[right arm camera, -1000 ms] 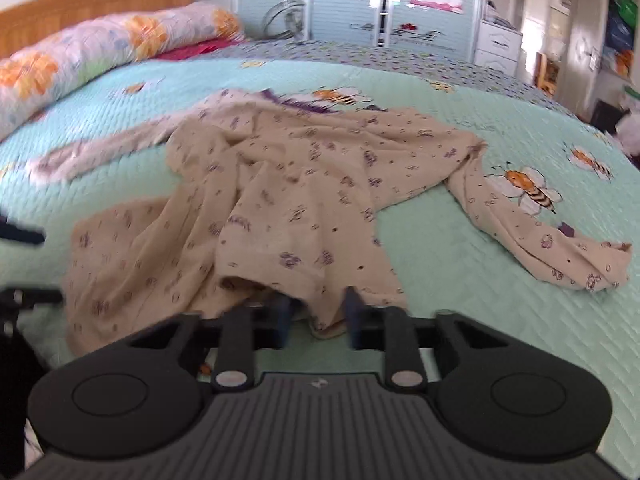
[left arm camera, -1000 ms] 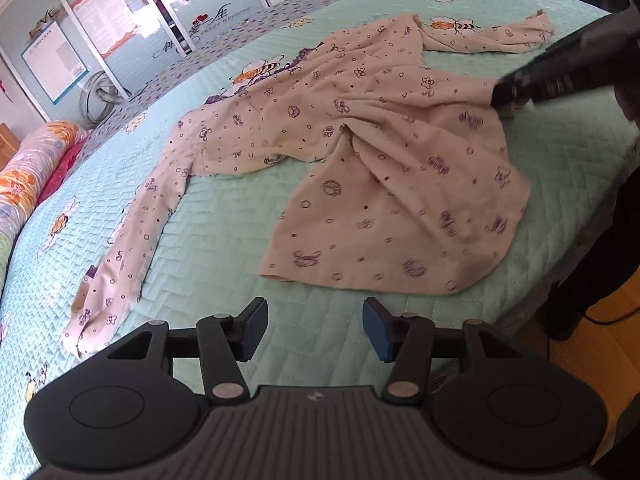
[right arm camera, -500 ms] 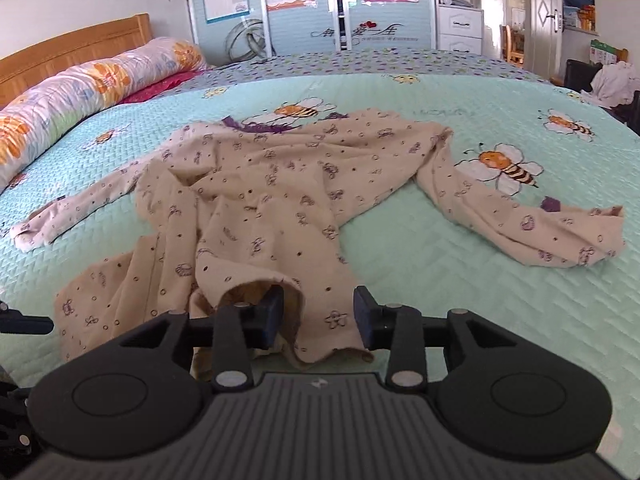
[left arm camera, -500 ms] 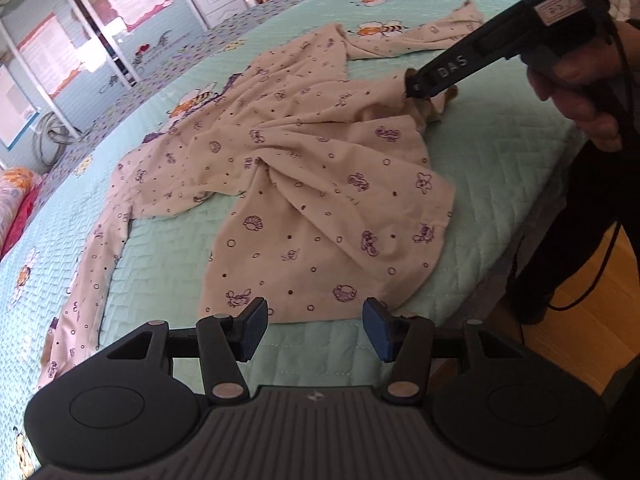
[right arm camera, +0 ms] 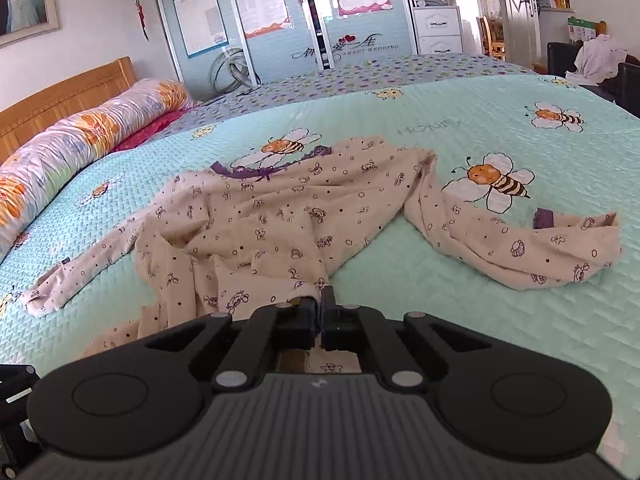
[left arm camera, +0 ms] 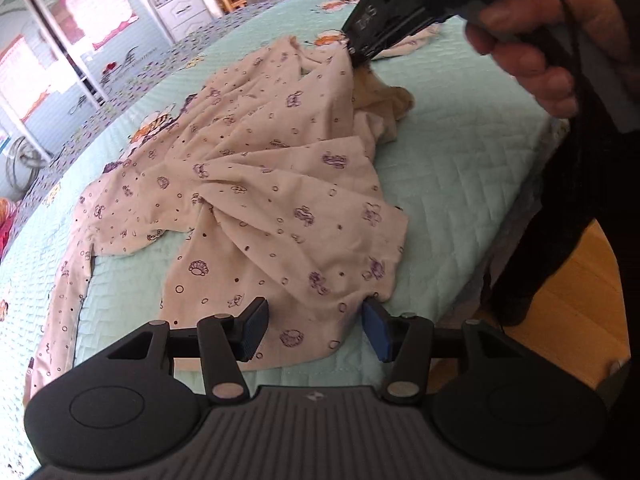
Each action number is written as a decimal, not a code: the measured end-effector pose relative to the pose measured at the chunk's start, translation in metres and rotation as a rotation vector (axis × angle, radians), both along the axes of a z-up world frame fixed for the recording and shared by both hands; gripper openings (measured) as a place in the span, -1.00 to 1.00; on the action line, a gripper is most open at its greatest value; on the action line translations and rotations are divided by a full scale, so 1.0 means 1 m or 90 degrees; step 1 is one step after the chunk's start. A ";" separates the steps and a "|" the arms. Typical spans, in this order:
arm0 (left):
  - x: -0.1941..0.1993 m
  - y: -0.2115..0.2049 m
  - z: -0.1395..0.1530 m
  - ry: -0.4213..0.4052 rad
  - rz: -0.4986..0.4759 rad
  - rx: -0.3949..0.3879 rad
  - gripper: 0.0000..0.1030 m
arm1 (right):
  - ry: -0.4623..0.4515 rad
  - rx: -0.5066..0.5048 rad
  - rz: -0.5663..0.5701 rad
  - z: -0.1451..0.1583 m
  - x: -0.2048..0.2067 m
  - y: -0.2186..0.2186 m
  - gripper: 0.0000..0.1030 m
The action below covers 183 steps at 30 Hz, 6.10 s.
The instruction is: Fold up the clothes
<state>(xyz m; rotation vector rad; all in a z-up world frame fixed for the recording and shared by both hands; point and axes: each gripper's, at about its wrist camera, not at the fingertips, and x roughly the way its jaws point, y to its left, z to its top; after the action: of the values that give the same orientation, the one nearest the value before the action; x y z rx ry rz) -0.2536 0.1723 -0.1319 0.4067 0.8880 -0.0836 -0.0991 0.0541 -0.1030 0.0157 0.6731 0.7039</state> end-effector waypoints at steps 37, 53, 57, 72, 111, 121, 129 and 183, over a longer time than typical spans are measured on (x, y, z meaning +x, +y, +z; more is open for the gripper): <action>-0.022 0.097 0.010 -0.153 0.310 0.000 -0.31 | -0.016 -0.060 -0.003 -0.015 -0.026 -0.008 -0.33; 0.010 0.118 -0.013 -0.104 0.254 0.058 -0.17 | 0.050 -0.052 -0.029 -0.036 -0.010 -0.011 -0.14; 0.015 0.119 -0.013 -0.104 0.237 0.009 -0.84 | 0.054 -0.037 -0.031 -0.040 -0.007 -0.013 -0.15; -0.065 0.148 0.105 -0.343 0.416 -0.043 -0.93 | -0.042 0.106 0.060 0.071 -0.046 -0.014 -0.79; -0.044 0.149 0.014 -0.187 0.434 -0.072 -0.89 | 0.125 0.016 -0.051 -0.022 -0.014 -0.014 -0.99; -0.081 0.155 0.071 -0.271 0.472 -0.065 -0.88 | -0.061 0.011 -0.104 0.049 -0.035 -0.067 -0.99; -0.092 0.148 0.028 -0.192 0.496 -0.081 -0.89 | 0.038 -0.064 -0.099 -0.001 -0.041 -0.067 -0.99; -0.069 0.105 0.005 -0.118 0.267 0.010 -1.00 | 0.406 0.223 0.051 -0.035 -0.031 -0.047 -1.00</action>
<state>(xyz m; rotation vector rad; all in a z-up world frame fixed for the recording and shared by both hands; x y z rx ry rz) -0.3229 0.2769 -0.1271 0.2317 0.7751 0.3414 -0.1297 0.0075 -0.1381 0.5566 1.1538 0.8954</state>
